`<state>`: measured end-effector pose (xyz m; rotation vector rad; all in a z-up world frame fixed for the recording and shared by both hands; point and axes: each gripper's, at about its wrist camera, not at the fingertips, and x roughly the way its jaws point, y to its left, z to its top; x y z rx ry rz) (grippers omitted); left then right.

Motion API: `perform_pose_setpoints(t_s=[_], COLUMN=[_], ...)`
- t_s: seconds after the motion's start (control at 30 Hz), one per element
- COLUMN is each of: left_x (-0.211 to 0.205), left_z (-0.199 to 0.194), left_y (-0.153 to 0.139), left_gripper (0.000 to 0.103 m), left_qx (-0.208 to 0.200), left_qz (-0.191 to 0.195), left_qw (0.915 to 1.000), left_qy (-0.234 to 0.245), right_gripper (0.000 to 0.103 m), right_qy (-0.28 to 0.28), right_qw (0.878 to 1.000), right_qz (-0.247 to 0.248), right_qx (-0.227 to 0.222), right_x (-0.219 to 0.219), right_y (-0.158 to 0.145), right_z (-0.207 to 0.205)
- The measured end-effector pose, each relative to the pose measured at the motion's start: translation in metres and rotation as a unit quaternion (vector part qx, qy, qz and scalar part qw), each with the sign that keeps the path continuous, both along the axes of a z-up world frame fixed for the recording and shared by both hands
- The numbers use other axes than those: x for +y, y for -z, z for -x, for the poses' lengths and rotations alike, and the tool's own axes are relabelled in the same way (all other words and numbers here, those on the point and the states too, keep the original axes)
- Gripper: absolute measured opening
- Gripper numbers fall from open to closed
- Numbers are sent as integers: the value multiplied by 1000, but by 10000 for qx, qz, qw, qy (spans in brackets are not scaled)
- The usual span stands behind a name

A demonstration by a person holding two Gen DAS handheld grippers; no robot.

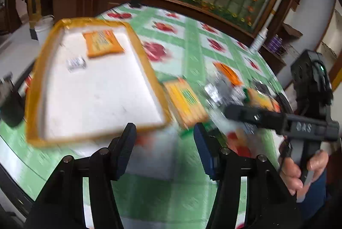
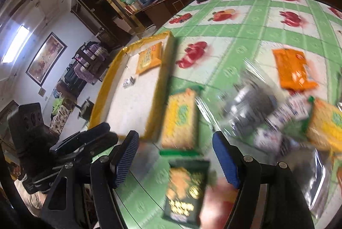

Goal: Organize snacks
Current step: 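Move left tool back to the pile and grasp the dark green biscuit pack, then grasp the WEIDAN cracker pack with right tool while left tool holds green pack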

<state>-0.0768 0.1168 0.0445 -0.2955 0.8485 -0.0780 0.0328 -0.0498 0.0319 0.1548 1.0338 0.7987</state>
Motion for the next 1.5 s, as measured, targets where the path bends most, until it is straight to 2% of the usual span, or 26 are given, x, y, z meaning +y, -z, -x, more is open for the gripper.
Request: perform_pose_setpoints(t_s=[0.17,0.23,0.4,0.43,0.47,0.53,0.6,0.67,0.73,0.77,1.0,1.2,1.4,1.5], left_x=[-35,-52,-84,-90,-96,-106,-113,-115,-110,-106,-57,-53,-49,-49], left_z=[9,5,-8,-10,-10,-14,-14,-10,-3,1,33,37,38,38], left_y=[10,15,30,30,29,31,34,35,33,32,34,34,34,34], left_gripper=[56,62,65,71,73,74,74,70,46,44,43,43,43,43], left_qx=[240,391,755,723,703,729,635,575,493,463,131,23,-23,-31], left_qz=[218,216,-230,-410,-540,-651,-1006,-1272,-1383,-1386,-1345,-1301,-1146,-1128], left_qw=[9988,9976,9960,9958,9955,9946,9926,9900,9890,9890,9906,9914,9933,9935], left_qy=[357,521,430,371,323,345,238,218,180,210,191,164,152,138], right_gripper=[74,74,74,74,74,74,74,73,73,73,73,72,68,67], right_qy=[154,270,461,506,535,603,637,745,743,729,578,200,-51,-15], right_qw=[9998,9996,9987,9984,9982,9978,9975,9967,9967,9968,9963,9992,9988,9956], right_qz=[-65,-108,-115,-117,-121,-141,-185,-44,-59,-93,105,93,495,931], right_qx=[53,23,-164,-204,-223,-256,-253,-317,-308,-302,-622,-326,32,-84], right_x=[-23,-30,-37,-38,-40,-43,-45,-46,-45,-45,-33,-2,48,66], right_y=[4,1,-6,-8,-9,-10,-12,-11,-10,-10,-11,-4,15,24], right_z=[7,8,12,11,11,10,9,8,7,7,13,7,-12,-19])
